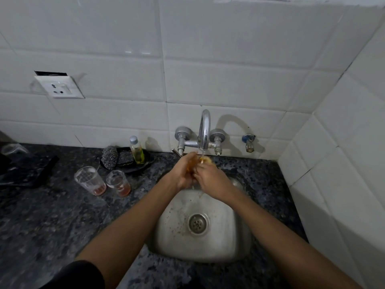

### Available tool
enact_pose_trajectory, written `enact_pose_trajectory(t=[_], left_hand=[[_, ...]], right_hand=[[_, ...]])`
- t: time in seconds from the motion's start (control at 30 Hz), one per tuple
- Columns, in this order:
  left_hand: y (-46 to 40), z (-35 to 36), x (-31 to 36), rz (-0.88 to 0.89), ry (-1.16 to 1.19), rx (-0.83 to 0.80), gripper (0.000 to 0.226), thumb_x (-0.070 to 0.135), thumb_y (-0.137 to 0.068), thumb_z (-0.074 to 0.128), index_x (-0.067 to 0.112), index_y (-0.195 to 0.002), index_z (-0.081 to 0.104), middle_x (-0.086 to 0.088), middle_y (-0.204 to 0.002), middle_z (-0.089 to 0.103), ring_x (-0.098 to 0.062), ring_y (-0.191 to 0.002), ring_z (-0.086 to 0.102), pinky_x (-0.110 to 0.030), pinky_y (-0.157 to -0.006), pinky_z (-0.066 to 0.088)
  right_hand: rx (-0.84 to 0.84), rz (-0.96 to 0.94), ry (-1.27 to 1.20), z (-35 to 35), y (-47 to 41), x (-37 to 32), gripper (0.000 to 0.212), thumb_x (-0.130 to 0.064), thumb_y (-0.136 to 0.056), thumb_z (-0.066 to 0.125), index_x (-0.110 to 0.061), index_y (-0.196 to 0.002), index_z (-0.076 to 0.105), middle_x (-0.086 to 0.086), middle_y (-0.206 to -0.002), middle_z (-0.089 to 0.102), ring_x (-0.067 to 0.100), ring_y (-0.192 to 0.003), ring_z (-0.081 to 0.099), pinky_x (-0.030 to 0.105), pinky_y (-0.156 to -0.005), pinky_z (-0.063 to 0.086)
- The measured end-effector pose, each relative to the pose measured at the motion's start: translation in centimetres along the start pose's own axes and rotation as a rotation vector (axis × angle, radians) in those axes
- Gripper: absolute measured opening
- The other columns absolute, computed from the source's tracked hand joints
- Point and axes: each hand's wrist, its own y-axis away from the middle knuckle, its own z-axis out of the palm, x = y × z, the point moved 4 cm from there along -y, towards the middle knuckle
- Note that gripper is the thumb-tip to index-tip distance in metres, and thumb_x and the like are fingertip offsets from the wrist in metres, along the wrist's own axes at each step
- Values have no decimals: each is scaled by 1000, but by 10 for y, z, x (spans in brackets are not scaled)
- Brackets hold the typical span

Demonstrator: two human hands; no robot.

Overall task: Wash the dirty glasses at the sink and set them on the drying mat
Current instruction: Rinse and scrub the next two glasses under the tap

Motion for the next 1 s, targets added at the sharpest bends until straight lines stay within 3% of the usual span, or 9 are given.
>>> enact_pose_trajectory(t=[0.1,0.27,0.43,0.53,0.6,0.67,0.77,0.9,1.0], left_hand=[[-1,-2,-2,56,37,52,30,29,-101,57,11,-81,70,-6,-79,68,-19,-69,66,-31,-68,56],[-2,-5,2,180,79,98,23,26,-99,56,18,-77,57,-4,-75,55,-17,-64,56,-33,-61,49],[-3,-10,4,306,122,99,9,13,-91,70,14,-92,61,-8,-78,59,-19,-65,61,-35,-60,55],[-1,-11,1,345,111,175,50,13,-81,83,2,-123,59,-11,-87,68,-24,-75,69,-42,-72,61],[1,-10,0,390,69,244,51,12,-82,84,9,-126,59,-8,-94,73,-24,-85,74,-44,-79,64],[3,-7,1,438,39,278,39,12,-86,82,17,-118,61,-8,-99,75,-23,-89,76,-44,-83,65],[9,1,8,485,17,256,6,13,-93,73,13,-93,67,-10,-84,70,-23,-80,71,-41,-78,60],[8,1,8,336,76,49,20,35,-89,62,15,-85,60,-5,-74,59,-17,-67,59,-32,-60,53],[13,2,5,272,181,-89,42,37,-102,44,17,-71,63,-1,-70,60,-16,-62,58,-30,-59,49]], right_hand=[[-1,-11,-162,3,2,1,20,-27,-105,53,-17,-111,70,0,-116,67,14,-106,62,41,-91,56],[327,-46,-246,-17,21,3,24,-27,-108,55,-14,-98,73,-9,-91,62,5,-79,58,29,-70,52],[467,72,-131,-10,39,20,14,-18,-104,59,-12,-116,64,0,-112,58,13,-91,61,27,-74,53],[423,148,-126,0,36,25,43,-26,-104,62,-12,-143,51,6,-140,53,18,-115,61,25,-87,52],[386,88,-54,7,29,20,56,-16,-102,61,-8,-154,43,12,-154,48,24,-135,54,36,-106,53],[388,14,6,14,23,11,59,-4,-100,58,-1,-156,41,18,-156,47,28,-142,50,43,-113,49],[450,-70,59,12,20,-1,59,2,-99,62,1,-155,42,21,-154,50,29,-141,52,41,-113,49],[655,-31,-248,2,17,-7,41,3,-101,60,-9,-140,63,5,-134,70,10,-123,66,27,-105,54],[779,153,-393,-3,8,-1,34,4,-93,68,-8,-124,75,4,-114,79,10,-100,75,33,-87,63]])
